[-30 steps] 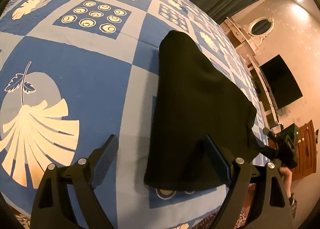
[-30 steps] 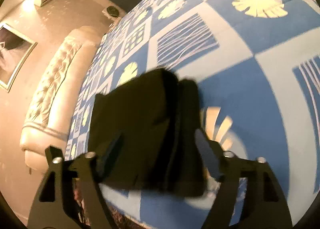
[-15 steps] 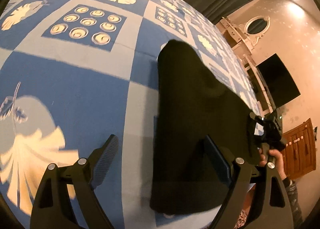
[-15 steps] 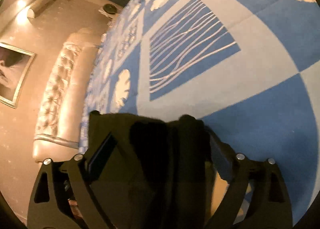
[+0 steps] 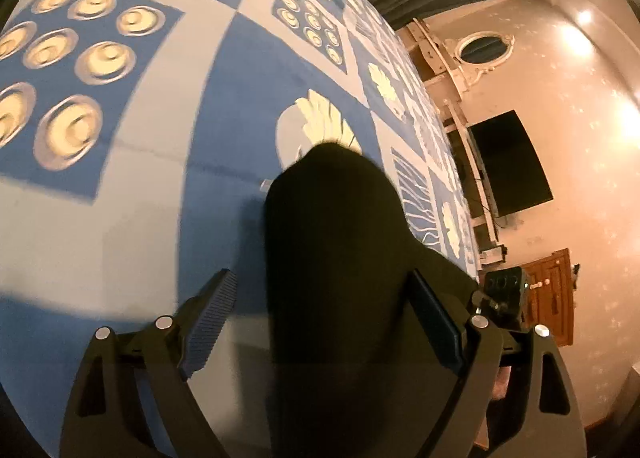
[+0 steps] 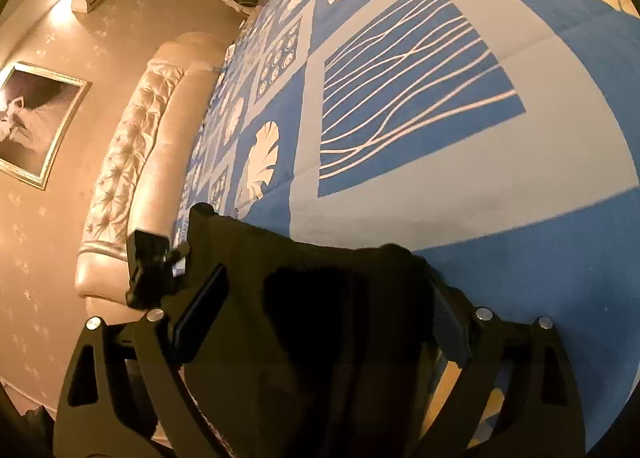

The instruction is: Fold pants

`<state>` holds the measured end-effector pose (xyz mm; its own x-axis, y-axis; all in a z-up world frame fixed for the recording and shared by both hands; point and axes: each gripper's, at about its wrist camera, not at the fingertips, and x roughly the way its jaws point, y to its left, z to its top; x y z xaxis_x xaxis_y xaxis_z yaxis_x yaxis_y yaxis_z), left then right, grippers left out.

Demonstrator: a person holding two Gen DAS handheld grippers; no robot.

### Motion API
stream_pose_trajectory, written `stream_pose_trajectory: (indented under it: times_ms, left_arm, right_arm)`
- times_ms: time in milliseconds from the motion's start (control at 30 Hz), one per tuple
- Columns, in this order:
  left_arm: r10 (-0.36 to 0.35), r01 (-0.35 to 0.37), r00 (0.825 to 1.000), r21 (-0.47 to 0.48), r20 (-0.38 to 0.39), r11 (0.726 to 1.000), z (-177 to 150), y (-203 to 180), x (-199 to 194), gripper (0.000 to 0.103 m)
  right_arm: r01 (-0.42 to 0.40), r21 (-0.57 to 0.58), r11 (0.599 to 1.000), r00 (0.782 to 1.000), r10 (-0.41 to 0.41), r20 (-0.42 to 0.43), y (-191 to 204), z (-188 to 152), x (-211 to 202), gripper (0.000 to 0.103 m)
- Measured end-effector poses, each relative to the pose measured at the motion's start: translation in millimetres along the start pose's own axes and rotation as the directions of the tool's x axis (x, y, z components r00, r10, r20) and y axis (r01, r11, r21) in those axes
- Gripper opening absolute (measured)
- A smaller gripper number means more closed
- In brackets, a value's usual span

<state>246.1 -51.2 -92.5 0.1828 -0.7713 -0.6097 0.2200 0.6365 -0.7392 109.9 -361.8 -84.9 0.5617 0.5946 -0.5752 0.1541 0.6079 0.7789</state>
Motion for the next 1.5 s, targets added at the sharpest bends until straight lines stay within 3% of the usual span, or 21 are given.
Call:
stream_pose_trajectory:
  times_ms: [33, 200, 300, 367, 567, 967, 1033, 1167, 1367, 1500]
  left_arm:
    - [-0.004, 0.004, 1.0, 0.017, -0.001, 1.0, 4.4, -1.8, 3.4, 0.086]
    - [0.007, -0.007, 1.0, 0.083, -0.005, 0.997, 11.5, -8.5, 10.1, 0.085]
    - [0.085, -0.083, 0.996, 0.166, -0.005, 0.983, 9.8, -12.4, 14.9, 0.053]
    - [0.103, -0.102, 0.995, 0.194, 0.006, 0.976, 7.0, -10.0, 14.8, 0.044]
    - [0.095, -0.098, 0.995, 0.187, 0.024, 0.977, 3.9, -3.0, 11.7, 0.04]
    - [0.076, -0.083, 0.996, 0.204, 0.04, 0.975, 4.4, -4.0, 10.9, 0.044]
    - [0.05, -0.057, 0.998, 0.202, 0.043, 0.978, 3.1, -4.0, 8.4, 0.051]
    - [-0.06, 0.054, 0.997, 0.144, 0.038, 0.988, -6.9, -0.5, -4.1, 0.077]
    - [-0.097, 0.095, 0.995, 0.107, 0.009, 0.99, -51.2, -0.5, -27.8, 0.079]
    - [-0.1, 0.101, 0.995, 0.112, -0.01, 0.989, -88.5, -4.2, -39.3, 0.079]
  right_arm:
    - [0.009, -0.002, 1.0, 1.0, -0.009, -0.004, 0.9, 0.6, 1.5, 0.092]
    - [0.073, -0.007, 0.997, 0.997, -0.073, -0.024, -0.7, 3.3, 6.6, 0.063]
    - [0.071, -0.002, 0.997, 0.997, -0.071, -0.025, -3.9, 2.8, 6.1, 0.049]
    - [0.062, 0.004, 0.998, 0.998, -0.062, -0.025, -6.5, 1.4, 5.0, 0.046]
    - [0.03, 0.021, 0.999, 1.0, -0.029, -0.011, -16.1, -1.4, 2.9, 0.041]
    - [0.011, 0.027, 1.0, 1.0, -0.012, 0.011, -10.8, -3.6, 2.9, 0.041]
    - [0.001, 0.028, 1.0, 1.0, -0.002, 0.024, -11.4, -4.7, 2.5, 0.045]
    - [-0.052, 0.022, 0.998, 0.997, 0.051, 0.058, -11.6, -10.2, -3.4, 0.061]
    - [-0.075, -0.017, 0.997, 0.997, 0.075, 0.035, -3.0, -39.8, -17.4, 0.081]
    - [-0.08, -0.024, 0.996, 0.997, 0.081, 0.008, -1.0, -69.8, -28.5, 0.086]
